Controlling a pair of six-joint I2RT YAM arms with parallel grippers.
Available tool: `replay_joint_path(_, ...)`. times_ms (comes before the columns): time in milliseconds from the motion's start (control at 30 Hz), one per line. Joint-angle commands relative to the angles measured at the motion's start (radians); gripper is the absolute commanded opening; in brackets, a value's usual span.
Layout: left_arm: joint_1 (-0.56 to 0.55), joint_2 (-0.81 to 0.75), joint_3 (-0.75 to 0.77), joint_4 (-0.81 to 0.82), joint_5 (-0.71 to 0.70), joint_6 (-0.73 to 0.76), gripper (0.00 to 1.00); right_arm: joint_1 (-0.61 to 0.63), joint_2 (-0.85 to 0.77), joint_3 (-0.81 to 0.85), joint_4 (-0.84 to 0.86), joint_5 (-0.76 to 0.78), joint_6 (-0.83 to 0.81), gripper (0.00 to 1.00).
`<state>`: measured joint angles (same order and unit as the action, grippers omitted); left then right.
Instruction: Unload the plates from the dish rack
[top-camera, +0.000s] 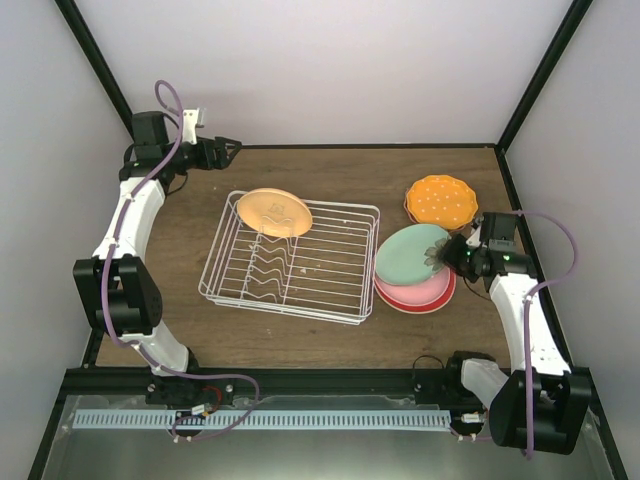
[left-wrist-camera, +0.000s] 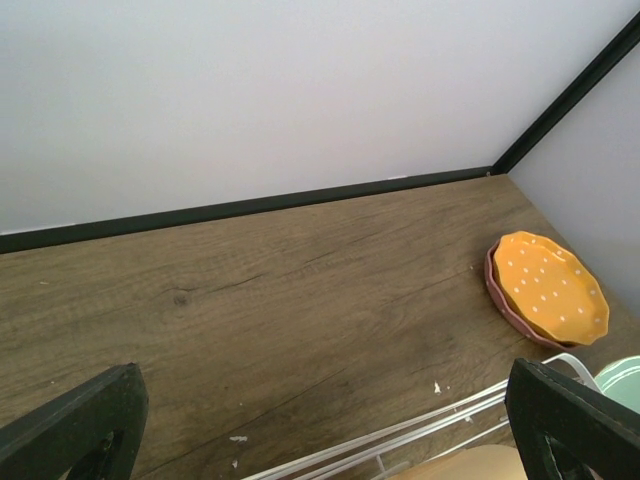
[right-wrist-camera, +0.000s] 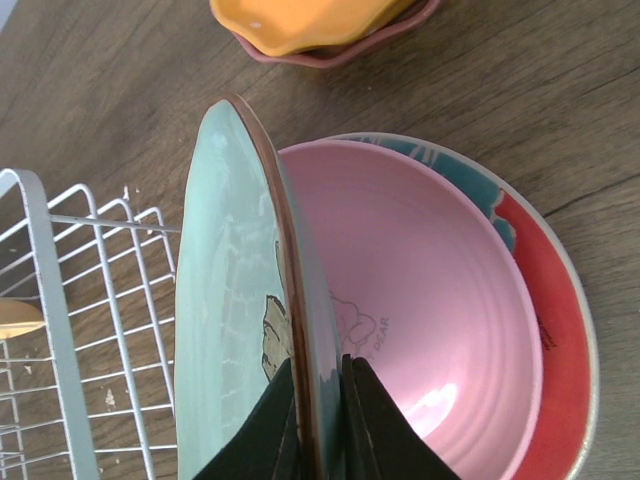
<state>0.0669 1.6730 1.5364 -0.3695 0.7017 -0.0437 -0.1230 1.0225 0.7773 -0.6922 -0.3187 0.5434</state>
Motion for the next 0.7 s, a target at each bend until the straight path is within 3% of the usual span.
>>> replay_joint_path(0, 0.004, -0.013, -0.009, 0.007, 0.018, 0.010, 1.00, -0.007, -0.031, 0.014, 0.126, -0.082, 0.056, 0.01)
replay_joint_path(467, 0.004, -0.005, -0.010, 0.009, 0.027, 0.011, 1.00, -0.007, 0.038, -0.068, 0.205, -0.119, 0.058, 0.02)
replay_joint_path(567, 0.003, -0.005, -0.013, 0.010, 0.028, 0.010, 1.00, -0.007, 0.043, -0.082, 0.203, -0.114, 0.055, 0.07)
replay_joint_path(667, 0.004, -0.004, -0.015, 0.009, 0.030, 0.011, 1.00, -0.007, 0.049, -0.087, 0.187, -0.105, 0.052, 0.21)
